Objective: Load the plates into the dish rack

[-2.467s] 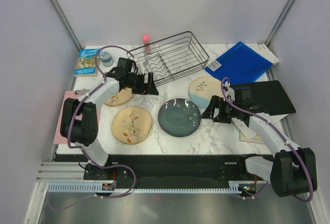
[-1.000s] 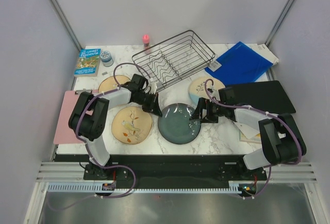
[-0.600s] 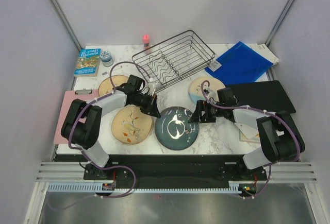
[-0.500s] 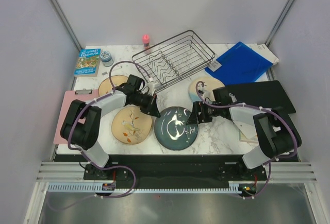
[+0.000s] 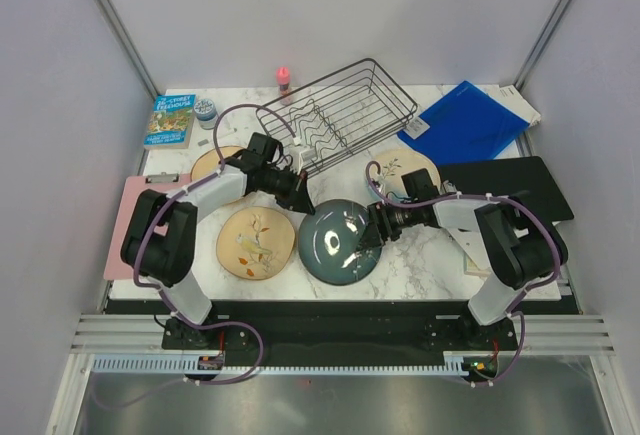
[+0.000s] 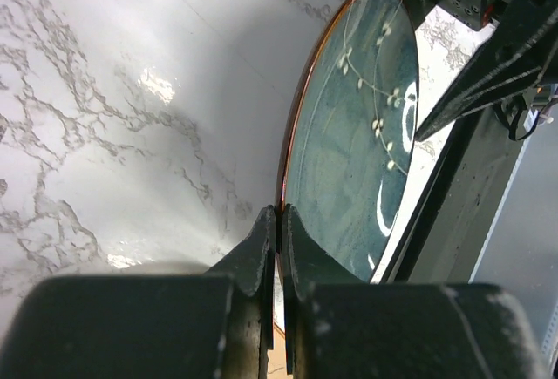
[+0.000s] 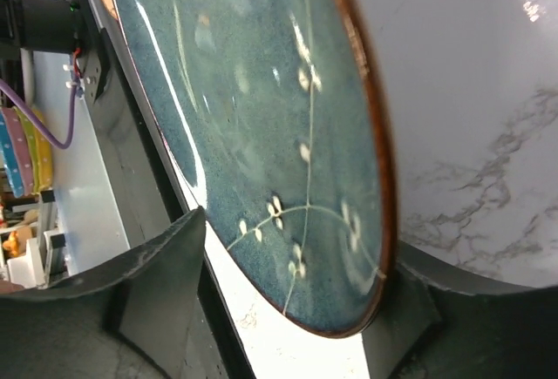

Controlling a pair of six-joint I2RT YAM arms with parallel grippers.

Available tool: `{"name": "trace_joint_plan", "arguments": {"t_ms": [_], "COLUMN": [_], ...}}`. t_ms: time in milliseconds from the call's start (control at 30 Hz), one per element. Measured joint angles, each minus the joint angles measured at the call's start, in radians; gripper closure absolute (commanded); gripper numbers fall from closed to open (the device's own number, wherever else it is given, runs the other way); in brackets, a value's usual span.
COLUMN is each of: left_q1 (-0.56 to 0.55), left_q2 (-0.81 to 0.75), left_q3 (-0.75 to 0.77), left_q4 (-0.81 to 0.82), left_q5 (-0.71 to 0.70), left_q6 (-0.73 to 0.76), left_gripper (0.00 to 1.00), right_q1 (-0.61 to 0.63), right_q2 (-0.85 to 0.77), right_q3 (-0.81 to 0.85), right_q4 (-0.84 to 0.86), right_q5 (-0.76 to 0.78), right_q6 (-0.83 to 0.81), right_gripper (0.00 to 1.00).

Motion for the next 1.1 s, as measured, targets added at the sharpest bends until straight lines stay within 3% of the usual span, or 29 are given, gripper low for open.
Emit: {"name": "trace_joint_plan", "arguments": {"t_ms": [133,200,233,400,467,500,533,633,833,933,1100], "left_q1": [0.003,0.01,0.011,0.02,0.02,0.02,0.019,0.016,0.079,0.134,0.182], "left_q2": [0.019,0.024,0.026,0.029,0.029,0.029,0.029,0.02,-0.192,-0.373,-0.535], "left_q3": [0.014,0.015,0.016,0.017,0.018,0.018,0.018,0.022,0.023,0.025,0.029], "left_q4": [-0.001,-0.003,-0.005,-0.013,-0.013,-0.013,-0.015,-0.024,-0.078,-0.085,-0.084], "left_q5": [0.014,0.015,0.014,0.013,0.017,0.018,0.018,0.009,-0.02,-0.05,-0.209], "left_q6": [0.006,0.015,0.021,0.041,0.044,0.045,0.046,0.053,0.057,0.061,0.067], "left_gripper": [0.98,0.98,0.98,0.98,0.98,0.93,0.76,0.56,0.29,0.22,0.21], "right_q1": [-0.003,-0.006,-0.007,-0.012,-0.011,-0.011,-0.01,-0.004,0.008,0.012,0.011], "right_q2": [0.027,0.035,0.037,0.036,0.033,0.027,0.013,-0.043,-0.191,-0.237,-0.238], "right_q3": [0.012,0.015,0.016,0.018,0.021,0.021,0.023,0.065,0.301,0.47,0.754], "right_q4": [0.019,0.025,0.026,0.019,0.009,0.0,-0.014,-0.129,-0.443,-0.555,-0.734], "right_q5": [-0.019,-0.021,-0.019,-0.025,-0.01,-0.004,0.005,0.054,0.163,0.199,0.27], "right_q6": [0.015,0.032,0.033,0.064,0.064,0.066,0.062,0.003,-0.25,-0.375,-0.564], "right_gripper": [0.49,0.61,0.73,1.0,1.0,1.0,1.0,1.0,1.0,1.0,1.0]}}
